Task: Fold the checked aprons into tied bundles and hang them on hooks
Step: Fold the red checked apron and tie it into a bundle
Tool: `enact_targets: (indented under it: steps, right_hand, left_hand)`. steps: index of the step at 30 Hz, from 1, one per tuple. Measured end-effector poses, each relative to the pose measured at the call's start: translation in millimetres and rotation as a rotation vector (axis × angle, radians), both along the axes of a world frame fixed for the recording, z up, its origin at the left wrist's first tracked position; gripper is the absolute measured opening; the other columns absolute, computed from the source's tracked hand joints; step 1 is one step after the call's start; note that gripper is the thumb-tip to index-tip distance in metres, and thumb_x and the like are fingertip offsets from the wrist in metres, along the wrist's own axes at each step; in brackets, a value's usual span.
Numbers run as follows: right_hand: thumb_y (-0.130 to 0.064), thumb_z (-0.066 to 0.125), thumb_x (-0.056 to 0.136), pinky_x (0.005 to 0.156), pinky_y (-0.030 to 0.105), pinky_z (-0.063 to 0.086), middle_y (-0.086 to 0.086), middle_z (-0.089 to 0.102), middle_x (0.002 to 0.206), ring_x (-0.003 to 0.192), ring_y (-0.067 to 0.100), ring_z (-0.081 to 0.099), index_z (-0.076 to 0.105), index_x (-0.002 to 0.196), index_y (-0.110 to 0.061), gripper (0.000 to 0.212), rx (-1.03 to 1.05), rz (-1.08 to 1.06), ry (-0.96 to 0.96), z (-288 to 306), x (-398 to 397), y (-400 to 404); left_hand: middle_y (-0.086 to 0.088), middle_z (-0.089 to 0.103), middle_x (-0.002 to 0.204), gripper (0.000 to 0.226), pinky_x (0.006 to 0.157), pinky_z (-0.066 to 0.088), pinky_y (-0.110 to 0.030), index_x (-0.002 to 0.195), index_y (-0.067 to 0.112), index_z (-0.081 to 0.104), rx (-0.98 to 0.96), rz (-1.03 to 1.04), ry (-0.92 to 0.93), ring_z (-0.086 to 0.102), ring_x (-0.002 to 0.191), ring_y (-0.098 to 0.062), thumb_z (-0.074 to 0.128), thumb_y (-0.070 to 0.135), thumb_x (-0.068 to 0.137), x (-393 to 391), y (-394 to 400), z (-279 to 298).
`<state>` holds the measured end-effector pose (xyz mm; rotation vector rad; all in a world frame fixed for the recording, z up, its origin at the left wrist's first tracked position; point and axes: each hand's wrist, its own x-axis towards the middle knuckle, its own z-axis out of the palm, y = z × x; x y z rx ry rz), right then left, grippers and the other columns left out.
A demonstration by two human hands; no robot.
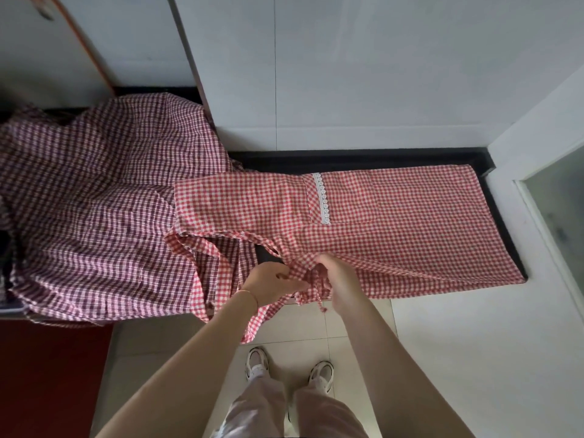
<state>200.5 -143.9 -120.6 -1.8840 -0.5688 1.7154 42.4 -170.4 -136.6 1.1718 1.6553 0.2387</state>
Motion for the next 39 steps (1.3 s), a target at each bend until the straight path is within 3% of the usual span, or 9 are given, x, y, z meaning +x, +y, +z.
enact_targets:
  steps: [10,14,17,20,22,25,29,35,39]
  right_hand:
    - [0.0,0.057,0.091,0.06,0.023,0.047,0.007,0.071,0.087,0.067,0.014,0.059,0.068,0.099,-0.022,0.026,0.199,0.224,-0.035,10.1,8.6,12.3]
    - [-0.009,0.062,0.09,0.043,0.018,0.032,0.007,0.063,0.073,0.056,0.014,0.046,0.072,0.089,-0.001,0.013,0.259,0.341,-0.334,3.1,18.7,22.7]
    - [-0.01,0.059,0.09,0.045,0.021,0.034,0.01,0.06,0.064,0.053,0.016,0.047,0.067,0.08,0.002,0.018,0.338,0.373,-0.53,1.0,30.5,29.6]
    - [-0.018,0.059,0.094,0.049,0.024,0.031,0.001,0.049,0.058,0.053,0.015,0.044,0.055,0.064,-0.008,0.032,0.38,0.382,-0.655,3.5,41.1,38.6]
    - [-0.026,0.06,0.097,0.051,0.026,0.03,0.0,0.047,0.057,0.054,0.015,0.042,0.05,0.062,-0.012,0.039,0.384,0.363,-0.703,5.1,44.5,45.1]
    - [-0.031,0.058,0.099,0.051,0.025,0.026,-0.003,0.044,0.058,0.052,0.011,0.038,0.046,0.062,-0.015,0.042,0.398,0.413,-0.762,6.4,41.7,52.5]
    - [-0.025,0.057,0.1,0.051,0.023,0.024,-0.006,0.043,0.061,0.054,0.007,0.038,0.044,0.064,-0.018,0.039,0.388,0.454,-0.815,4.5,43.2,55.0]
    - [-0.018,0.067,0.092,0.055,0.031,0.053,0.012,0.07,0.07,0.064,0.026,0.068,0.065,0.085,-0.001,0.018,-0.26,0.964,-0.525,-9.1,78.7,29.3]
    - [-0.048,0.073,0.086,0.088,0.038,0.057,0.017,0.066,0.117,0.102,0.028,0.066,0.057,0.123,0.001,0.063,-0.569,0.977,-0.187,-29.7,71.1,-4.0]
  left_hand:
    - [0.005,0.063,0.075,0.011,0.059,0.041,-0.016,0.086,0.018,0.067,0.235,0.253,0.014,0.056,0.067,-0.009,0.075,0.026,0.087,-23.8,49.5,21.7]
    - [0.002,0.052,0.077,0.022,0.055,0.041,-0.022,0.102,0.019,0.058,0.248,0.124,0.009,0.047,0.065,-0.014,0.066,0.004,0.087,-35.4,66.4,32.7]
    - [0.004,0.06,0.083,0.023,0.059,0.043,-0.019,0.086,0.02,0.061,0.308,0.024,0.079,0.055,0.072,-0.015,0.057,-0.002,0.09,-36.3,71.5,32.8]
    - [0.006,0.07,0.093,0.03,0.081,0.055,-0.025,0.075,0.028,0.069,0.295,-0.003,0.104,0.065,0.091,-0.015,0.061,0.005,0.092,-34.5,74.0,21.1]
    - [0.005,0.063,0.111,0.01,0.095,0.052,-0.035,0.093,0.034,0.071,0.254,-0.069,0.124,0.06,0.103,-0.015,0.075,0.029,0.084,-30.5,69.4,14.0]
    - [-0.002,0.045,0.138,0.072,0.107,0.043,-0.048,0.138,0.038,0.047,0.176,-0.239,0.361,0.047,0.125,-0.025,0.078,0.055,0.076,-17.8,59.4,1.2]
    - [-0.003,0.054,0.12,0.032,0.094,0.052,-0.044,0.119,0.03,0.068,0.229,-0.138,0.414,0.058,0.108,-0.027,0.062,0.047,0.093,-7.4,59.3,-8.5]
    - [0.005,0.055,0.068,0.026,0.068,0.051,-0.027,0.072,0.016,0.064,0.109,-0.322,0.273,0.053,0.066,-0.013,0.069,0.035,0.089,-13.0,64.6,2.1]
    - [0.006,0.065,0.079,0.045,0.096,0.049,-0.033,0.084,0.02,0.068,-0.377,-0.78,0.369,0.059,0.081,-0.015,0.074,0.064,0.074,-4.8,57.1,13.0]
